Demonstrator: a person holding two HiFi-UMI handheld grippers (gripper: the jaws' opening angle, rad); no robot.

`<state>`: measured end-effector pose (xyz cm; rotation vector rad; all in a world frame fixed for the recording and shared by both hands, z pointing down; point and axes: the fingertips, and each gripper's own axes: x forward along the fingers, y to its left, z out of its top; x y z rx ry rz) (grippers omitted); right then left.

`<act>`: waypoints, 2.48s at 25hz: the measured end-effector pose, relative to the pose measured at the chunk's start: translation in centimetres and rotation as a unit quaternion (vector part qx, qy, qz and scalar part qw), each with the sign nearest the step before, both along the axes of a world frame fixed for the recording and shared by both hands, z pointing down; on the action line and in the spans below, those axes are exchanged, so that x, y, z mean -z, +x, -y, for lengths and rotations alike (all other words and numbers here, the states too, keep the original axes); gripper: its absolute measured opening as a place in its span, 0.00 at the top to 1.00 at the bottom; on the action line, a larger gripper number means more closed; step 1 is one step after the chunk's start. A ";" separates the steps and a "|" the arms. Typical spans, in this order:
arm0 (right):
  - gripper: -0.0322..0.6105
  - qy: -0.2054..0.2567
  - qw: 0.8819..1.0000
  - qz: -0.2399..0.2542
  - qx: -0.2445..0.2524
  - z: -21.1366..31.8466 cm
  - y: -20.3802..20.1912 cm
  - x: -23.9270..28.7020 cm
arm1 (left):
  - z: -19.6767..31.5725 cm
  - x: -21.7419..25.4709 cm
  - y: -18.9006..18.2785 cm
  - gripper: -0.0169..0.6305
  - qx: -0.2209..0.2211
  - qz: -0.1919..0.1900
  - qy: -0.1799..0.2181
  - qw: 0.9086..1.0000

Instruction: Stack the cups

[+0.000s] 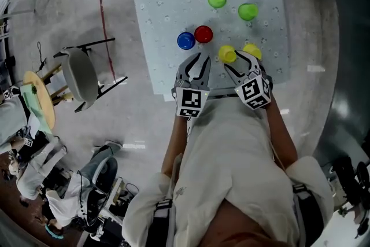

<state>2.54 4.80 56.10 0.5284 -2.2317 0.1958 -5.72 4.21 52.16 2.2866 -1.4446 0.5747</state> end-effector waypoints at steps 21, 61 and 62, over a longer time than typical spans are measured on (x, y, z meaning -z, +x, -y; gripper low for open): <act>0.63 0.001 1.000 -0.022 0.014 0.3 0.1 -3.0 | -0.7 -1.7 1.1 0.80 0.006 0.010 -0.018 1.000; 0.63 0.027 0.999 -0.014 0.032 8.3 -1.7 -1.2 | 2.8 -2.1 0.5 0.80 0.036 -0.003 -0.026 0.999; 0.63 0.026 0.999 -0.013 0.031 8.5 -1.8 -1.3 | 3.0 -2.1 0.4 0.80 0.037 -0.004 -0.025 0.999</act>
